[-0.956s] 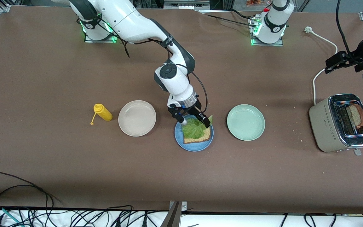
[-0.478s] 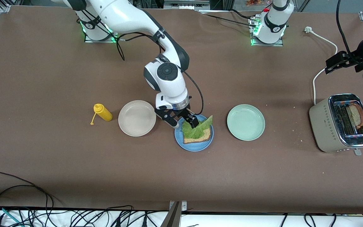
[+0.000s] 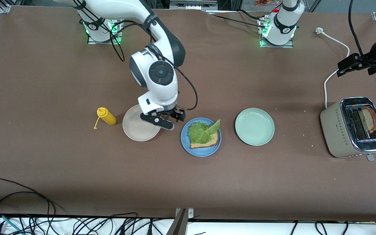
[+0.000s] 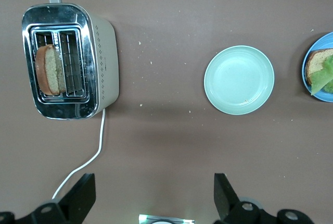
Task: Make sandwich in blue plate with both arms
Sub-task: 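Move the right gripper back toward the yellow squeeze bottle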
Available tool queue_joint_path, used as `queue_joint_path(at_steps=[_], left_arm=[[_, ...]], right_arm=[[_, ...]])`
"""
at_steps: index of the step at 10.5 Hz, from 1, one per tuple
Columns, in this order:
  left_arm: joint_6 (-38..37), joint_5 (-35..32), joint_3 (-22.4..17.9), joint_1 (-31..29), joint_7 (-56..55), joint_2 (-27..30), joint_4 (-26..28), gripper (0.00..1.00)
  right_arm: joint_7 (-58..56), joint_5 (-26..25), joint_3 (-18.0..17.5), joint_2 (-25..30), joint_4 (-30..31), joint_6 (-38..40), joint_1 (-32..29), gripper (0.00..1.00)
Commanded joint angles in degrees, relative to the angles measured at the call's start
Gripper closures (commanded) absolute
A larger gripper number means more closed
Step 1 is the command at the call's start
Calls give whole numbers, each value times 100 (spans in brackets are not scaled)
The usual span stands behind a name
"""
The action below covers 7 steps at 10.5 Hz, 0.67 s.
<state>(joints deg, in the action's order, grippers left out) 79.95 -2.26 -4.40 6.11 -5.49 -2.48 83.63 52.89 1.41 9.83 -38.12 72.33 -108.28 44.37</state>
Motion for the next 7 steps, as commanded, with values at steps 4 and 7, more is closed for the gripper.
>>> queue_joint_path(at_steps=[4,7], left_arm=[[-76,-116,-17,-23,-40,-86,-172,0],[-76,-125,-17,-23,-40,-94,-172,0]], right_arm=[[-3763,26,415,1638,1420,1125,-672,0],[-5546,44,222,2623,2730,1037,-1594,0]])
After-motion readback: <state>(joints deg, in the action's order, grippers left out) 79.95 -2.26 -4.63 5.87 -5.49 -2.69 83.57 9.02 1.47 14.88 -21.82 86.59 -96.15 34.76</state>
